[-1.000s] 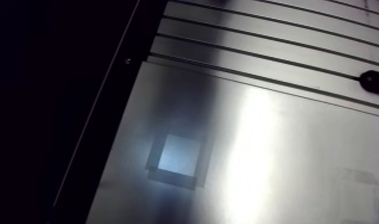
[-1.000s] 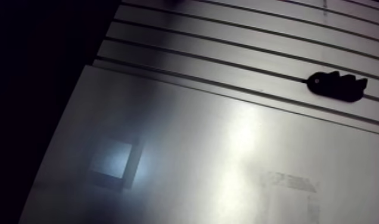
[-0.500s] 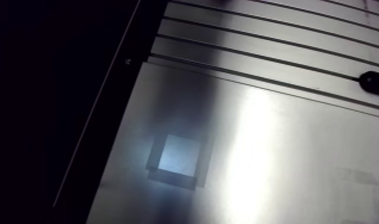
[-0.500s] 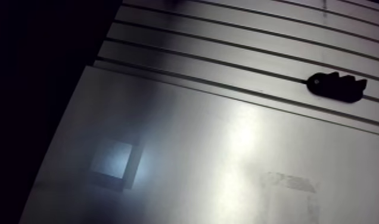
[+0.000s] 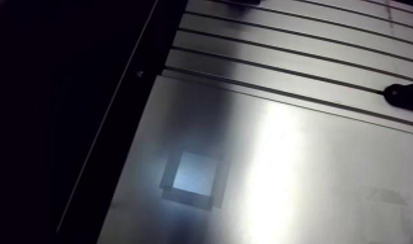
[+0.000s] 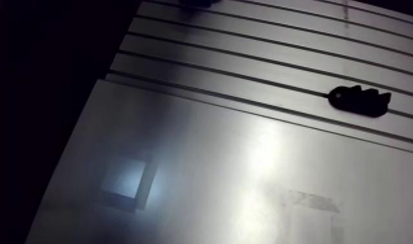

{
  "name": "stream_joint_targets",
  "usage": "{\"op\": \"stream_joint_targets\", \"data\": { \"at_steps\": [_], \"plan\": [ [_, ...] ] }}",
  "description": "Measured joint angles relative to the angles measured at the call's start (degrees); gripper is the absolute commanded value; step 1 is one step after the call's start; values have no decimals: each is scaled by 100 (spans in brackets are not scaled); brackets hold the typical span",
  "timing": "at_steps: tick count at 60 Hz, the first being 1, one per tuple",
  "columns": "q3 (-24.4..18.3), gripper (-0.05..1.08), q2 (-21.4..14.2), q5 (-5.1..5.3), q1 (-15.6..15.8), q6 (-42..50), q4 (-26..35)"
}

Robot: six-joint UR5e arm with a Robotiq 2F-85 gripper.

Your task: Pick up the M10 bolt and insert it into the hole until fully seated.

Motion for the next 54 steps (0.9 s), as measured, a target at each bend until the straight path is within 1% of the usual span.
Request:
{"op": "stream_joint_targets", "data": {
  "at_steps": [5, 19, 54],
  "plan": [
    [179, 1, -268, 16, -43, 1, 2],
    [486, 1, -758, 28, -168, 13, -10],
    [1306, 1, -1997, 4, -606, 48, -228]
  ]
}}
